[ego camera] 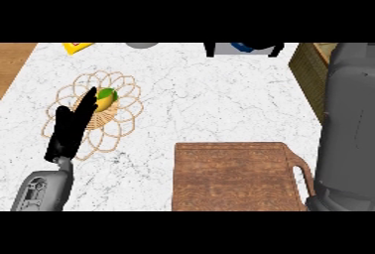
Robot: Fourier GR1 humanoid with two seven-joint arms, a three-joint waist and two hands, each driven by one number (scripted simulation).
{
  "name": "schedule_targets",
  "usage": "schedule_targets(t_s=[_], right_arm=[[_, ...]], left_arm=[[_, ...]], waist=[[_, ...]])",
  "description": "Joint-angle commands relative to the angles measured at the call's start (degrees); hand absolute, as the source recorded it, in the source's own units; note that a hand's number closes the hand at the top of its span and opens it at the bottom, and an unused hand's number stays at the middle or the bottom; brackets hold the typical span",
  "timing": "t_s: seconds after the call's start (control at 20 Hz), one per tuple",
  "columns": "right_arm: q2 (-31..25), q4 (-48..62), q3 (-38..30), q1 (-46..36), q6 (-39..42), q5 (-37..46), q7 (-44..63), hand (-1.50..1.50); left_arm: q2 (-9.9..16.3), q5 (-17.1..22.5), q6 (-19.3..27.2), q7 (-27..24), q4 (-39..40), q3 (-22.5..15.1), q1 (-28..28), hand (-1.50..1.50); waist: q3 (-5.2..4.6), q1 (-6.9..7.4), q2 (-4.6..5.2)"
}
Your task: Pick the can from the cutting board and place it in the basket
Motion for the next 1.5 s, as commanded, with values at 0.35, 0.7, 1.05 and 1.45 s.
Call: schedule_targets(t_s=[0.35,0.7,1.05,1.45], right_arm=[[-12.5,15.6,-6.8,-20.8,-1.2,-1.6,6.6,1.50],[-27.4,24.6,0.5,-16.8,7.7,6.3,-2.6,1.50],[-35.7,38.5,2.1,-17.2,5.3,10.8,-11.5,1.50],[-42.8,51.8,0.9,-12.5,-5.7,13.1,-28.3,1.50]], left_arm=[[0.5,0.5,-1.8,-0.5,-0.3,0.1,-0.2,0.00],[-0.8,-1.1,0.6,2.4,-1.3,-0.6,-1.4,0.00],[-1.5,-1.4,0.7,-1.1,2.2,-0.5,-1.5,0.00],[-1.3,-0.9,0.1,-1.2,-1.4,-0.3,0.3,0.00]], waist=[[-0.03,0.73,0.34],[0.00,0.46,0.64],[-0.03,0.80,0.80],[0.03,1.43,0.95]])
